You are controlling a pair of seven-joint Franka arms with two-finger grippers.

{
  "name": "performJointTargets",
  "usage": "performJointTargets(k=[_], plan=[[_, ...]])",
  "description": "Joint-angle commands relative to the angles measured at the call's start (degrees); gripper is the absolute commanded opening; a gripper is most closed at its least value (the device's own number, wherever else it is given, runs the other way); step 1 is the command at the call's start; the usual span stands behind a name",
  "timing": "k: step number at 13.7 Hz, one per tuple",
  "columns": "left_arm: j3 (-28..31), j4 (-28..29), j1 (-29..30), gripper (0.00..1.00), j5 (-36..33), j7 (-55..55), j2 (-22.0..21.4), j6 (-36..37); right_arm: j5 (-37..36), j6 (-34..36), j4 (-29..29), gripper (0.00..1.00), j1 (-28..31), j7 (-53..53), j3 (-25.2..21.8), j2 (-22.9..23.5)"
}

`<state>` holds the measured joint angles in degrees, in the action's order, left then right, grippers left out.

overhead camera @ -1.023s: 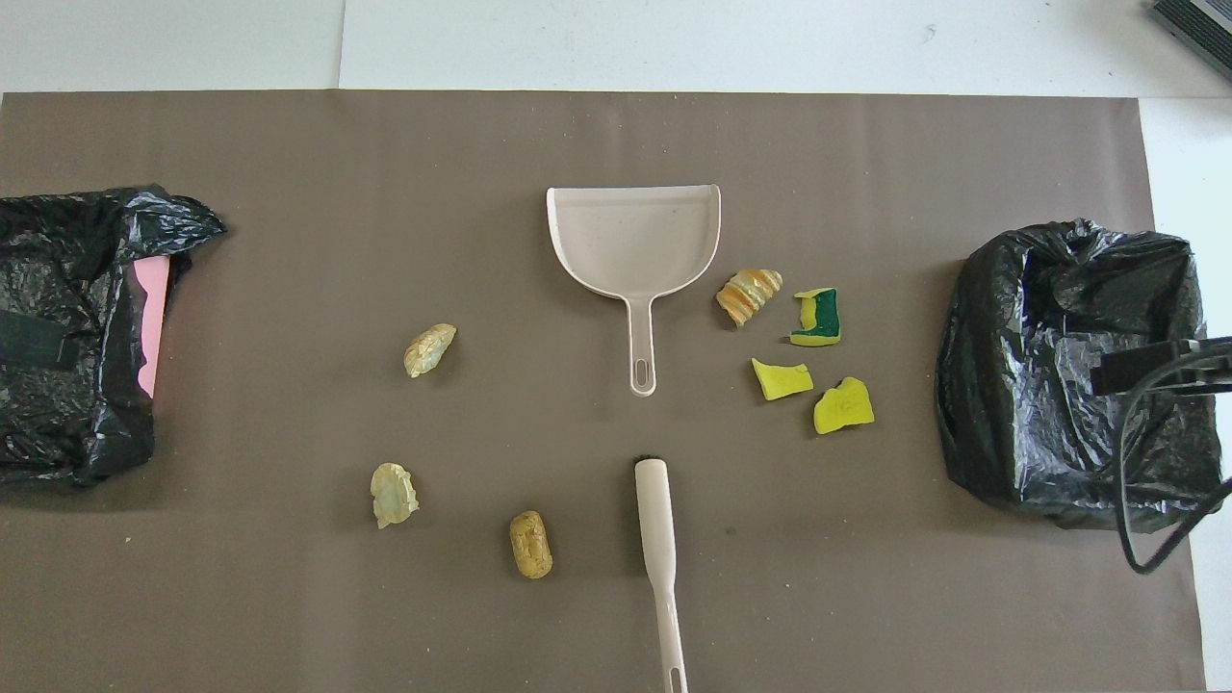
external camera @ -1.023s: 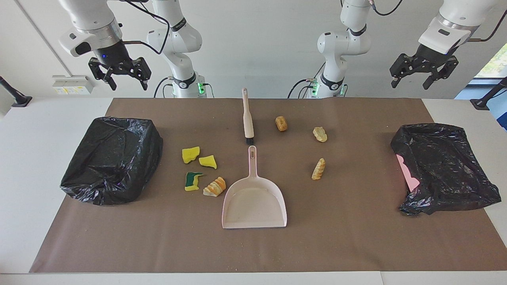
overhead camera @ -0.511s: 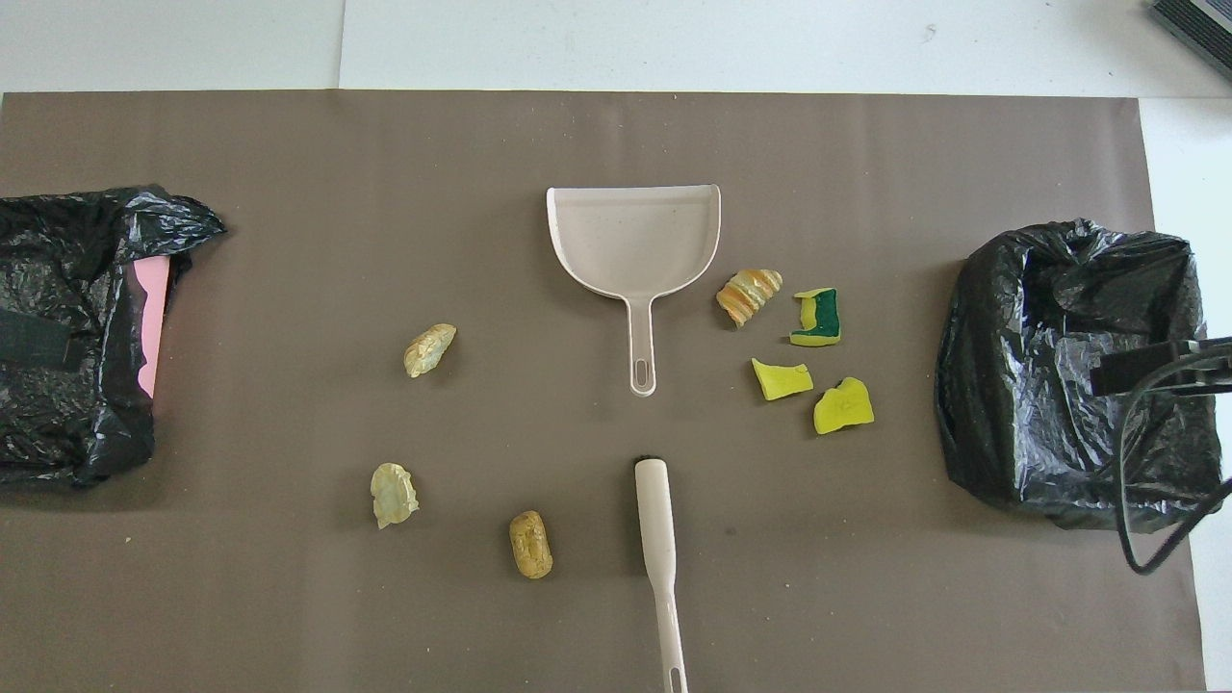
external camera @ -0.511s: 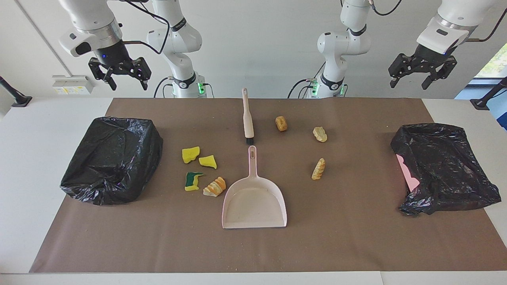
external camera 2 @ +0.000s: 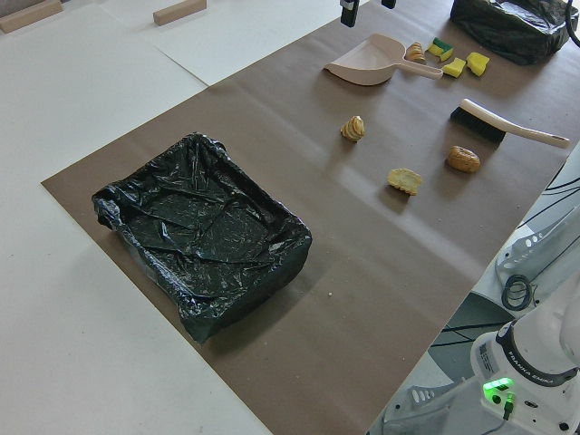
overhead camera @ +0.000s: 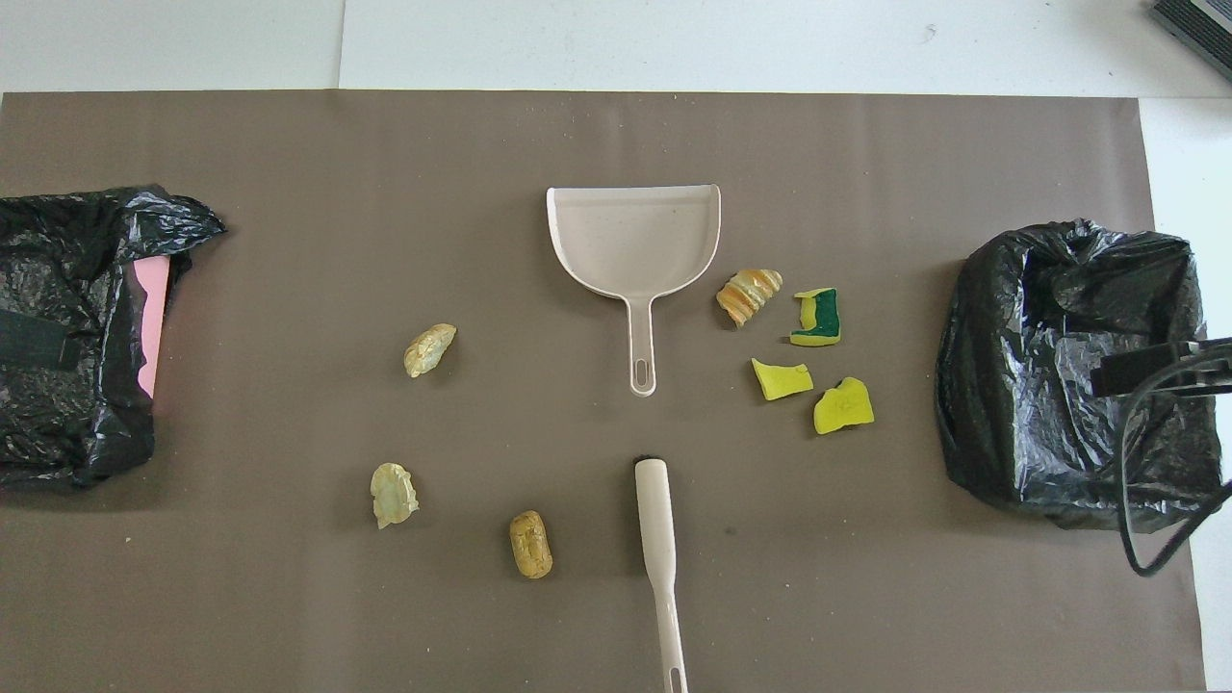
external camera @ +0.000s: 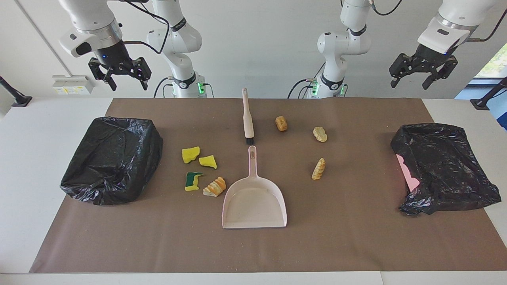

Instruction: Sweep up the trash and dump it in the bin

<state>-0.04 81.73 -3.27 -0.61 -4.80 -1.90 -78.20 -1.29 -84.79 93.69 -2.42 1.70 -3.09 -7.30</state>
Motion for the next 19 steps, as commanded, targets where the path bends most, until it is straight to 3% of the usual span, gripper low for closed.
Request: performJointTargets(k=[1,9,12,19], plan=[[-0.22,2.03,0.11,1.0,-0.27,0.49,-1.53,-0.99,0.67,-0.56,1.67,1.0,1.01,2.08,0.1,-1.49],[-0.57,4.49,-0.68,1.0,-0.18,0.49,-3.11,-1.95,0.67,-0.9,5.8,1.0,1.71,2.08,0.01,-4.31],[-0.66,5.98,-3.57,1.0,-0.1,0.58,-3.98,-2.48,0.67,-2.66,5.8,1.0,1.71,1.99,0.1,-3.96],[-0.66,21.6,-18.15,1.0,3.32,11.19,-12.15,-9.07,0.67,-1.88,5.89,1.0,1.71,1.99,0.1,-4.22]])
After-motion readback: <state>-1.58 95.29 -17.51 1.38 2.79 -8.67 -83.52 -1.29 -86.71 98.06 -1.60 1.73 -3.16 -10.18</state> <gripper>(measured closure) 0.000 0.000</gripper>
